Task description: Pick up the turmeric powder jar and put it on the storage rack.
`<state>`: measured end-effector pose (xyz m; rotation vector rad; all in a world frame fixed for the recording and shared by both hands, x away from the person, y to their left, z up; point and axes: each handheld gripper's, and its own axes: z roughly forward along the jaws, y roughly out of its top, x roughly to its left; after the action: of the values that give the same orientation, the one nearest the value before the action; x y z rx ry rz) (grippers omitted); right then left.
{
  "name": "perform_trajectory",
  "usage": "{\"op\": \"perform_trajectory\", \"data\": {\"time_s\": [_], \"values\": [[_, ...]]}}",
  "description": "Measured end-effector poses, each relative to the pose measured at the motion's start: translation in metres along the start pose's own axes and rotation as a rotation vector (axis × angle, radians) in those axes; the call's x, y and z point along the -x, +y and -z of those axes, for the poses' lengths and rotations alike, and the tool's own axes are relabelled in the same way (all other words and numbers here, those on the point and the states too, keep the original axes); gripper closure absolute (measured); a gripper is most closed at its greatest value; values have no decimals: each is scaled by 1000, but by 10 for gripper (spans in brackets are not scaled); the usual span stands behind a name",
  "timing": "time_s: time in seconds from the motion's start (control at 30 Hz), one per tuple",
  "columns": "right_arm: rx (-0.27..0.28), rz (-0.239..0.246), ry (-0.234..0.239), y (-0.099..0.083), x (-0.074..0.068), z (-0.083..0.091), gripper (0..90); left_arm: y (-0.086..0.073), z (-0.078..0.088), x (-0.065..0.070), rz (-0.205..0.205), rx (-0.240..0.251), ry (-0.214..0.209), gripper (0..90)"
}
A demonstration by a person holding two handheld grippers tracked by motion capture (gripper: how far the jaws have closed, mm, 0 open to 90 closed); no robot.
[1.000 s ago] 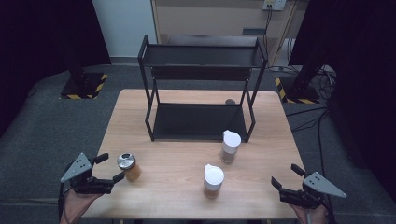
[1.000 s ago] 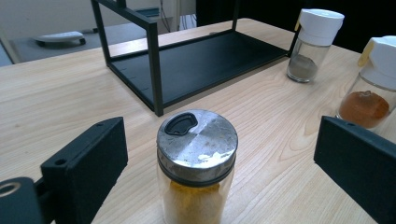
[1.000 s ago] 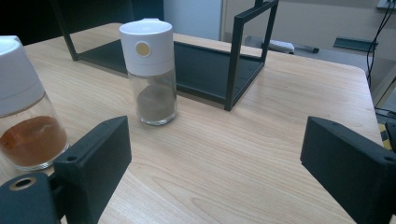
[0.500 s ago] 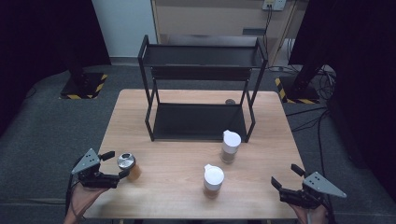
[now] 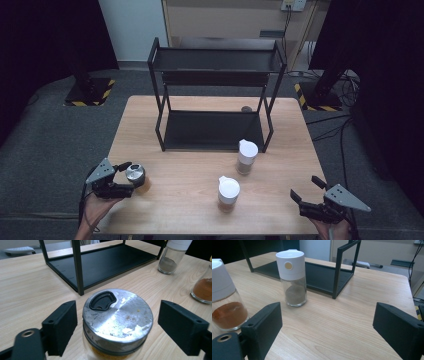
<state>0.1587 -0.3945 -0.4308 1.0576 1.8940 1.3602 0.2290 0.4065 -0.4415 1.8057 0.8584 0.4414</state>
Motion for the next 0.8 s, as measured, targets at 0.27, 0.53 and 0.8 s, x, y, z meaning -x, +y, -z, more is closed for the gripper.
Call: {"op": "perform_trajectory", "data": {"time_s": [0.27, 0.53, 0.8], "values": [[-1, -1, 0, 0, 0, 0, 91, -6, -6, 4, -44, 12, 26, 310], [-2, 1, 2, 0, 0, 0, 91, -8, -6, 6, -49, 22, 33, 345], [-3, 0, 1, 0, 0, -1, 90, -1, -9, 7, -54, 25, 0, 345]]}}
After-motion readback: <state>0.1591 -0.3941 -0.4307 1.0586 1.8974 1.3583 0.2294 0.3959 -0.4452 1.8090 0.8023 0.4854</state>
